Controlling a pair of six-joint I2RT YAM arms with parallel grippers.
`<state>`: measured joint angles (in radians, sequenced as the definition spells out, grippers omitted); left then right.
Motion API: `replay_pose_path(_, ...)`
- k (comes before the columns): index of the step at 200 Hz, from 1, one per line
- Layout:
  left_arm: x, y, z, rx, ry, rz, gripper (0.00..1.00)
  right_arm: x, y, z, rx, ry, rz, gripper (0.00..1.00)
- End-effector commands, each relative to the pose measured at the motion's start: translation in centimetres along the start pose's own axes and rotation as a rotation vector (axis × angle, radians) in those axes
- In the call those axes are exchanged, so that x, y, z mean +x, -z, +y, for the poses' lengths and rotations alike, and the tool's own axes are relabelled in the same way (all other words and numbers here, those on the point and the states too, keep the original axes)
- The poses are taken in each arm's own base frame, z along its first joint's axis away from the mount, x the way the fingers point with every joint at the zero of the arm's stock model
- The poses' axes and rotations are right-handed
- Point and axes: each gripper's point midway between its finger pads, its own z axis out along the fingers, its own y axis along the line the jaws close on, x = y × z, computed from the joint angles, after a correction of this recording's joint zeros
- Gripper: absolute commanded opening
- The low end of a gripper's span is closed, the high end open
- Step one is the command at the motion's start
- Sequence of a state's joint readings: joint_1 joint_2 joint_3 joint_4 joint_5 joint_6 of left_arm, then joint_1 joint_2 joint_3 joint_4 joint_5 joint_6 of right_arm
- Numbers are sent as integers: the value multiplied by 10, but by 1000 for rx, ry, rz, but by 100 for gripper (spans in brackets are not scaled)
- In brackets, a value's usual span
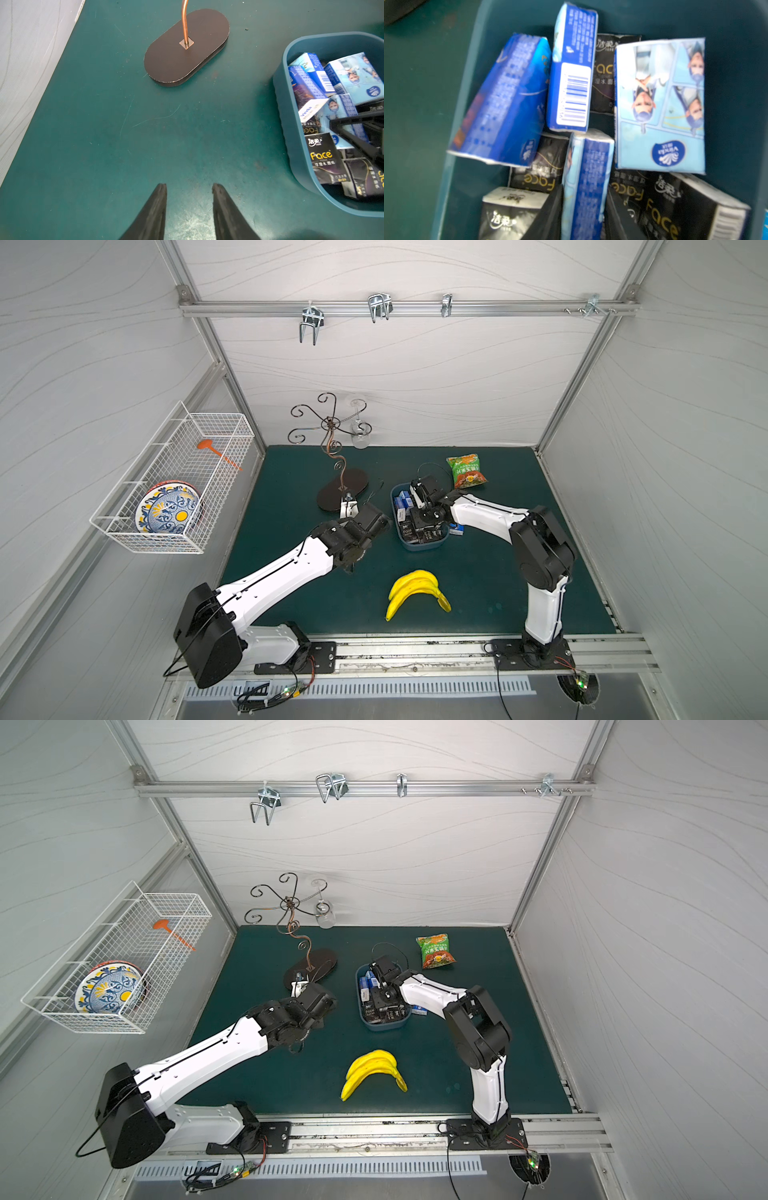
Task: Take the pocket tissues out of the storage box
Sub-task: Pick up the pocket tissues from the storage box.
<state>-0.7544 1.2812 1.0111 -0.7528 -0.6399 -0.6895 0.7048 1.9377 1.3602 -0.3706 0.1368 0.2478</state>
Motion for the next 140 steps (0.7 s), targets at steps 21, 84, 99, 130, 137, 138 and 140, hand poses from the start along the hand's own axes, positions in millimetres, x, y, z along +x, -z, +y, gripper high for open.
replay_pose_path(21, -5, -1, -1, -1, 29, -15, 41, -38, 65, 10, -75, -49, -170, 32)
replay_pose_path(84, -5, 3, 2, 6, 35, -23, 41, -24, 129, -75, -110, -271, -267, 32)
replay_pose_path(99, -6, 4, 0, 16, 37, -21, 41, -3, 127, -106, -99, -359, -254, 32)
replay_pose_path(130, -10, 4, -6, 35, 35, -19, 41, 34, 114, -145, -85, -487, -223, 32)
replay_pose_path(137, -10, 3, -7, 32, 32, -17, 40, 40, 109, -148, -86, -500, -208, 32)
replay_pose_path(138, -10, 3, -7, 32, 32, -16, 40, 41, 108, -148, -86, -503, -206, 31)
replay_pose_path(140, -10, 3, -7, 32, 30, -15, 40, 42, 107, -149, -87, -505, -203, 31)
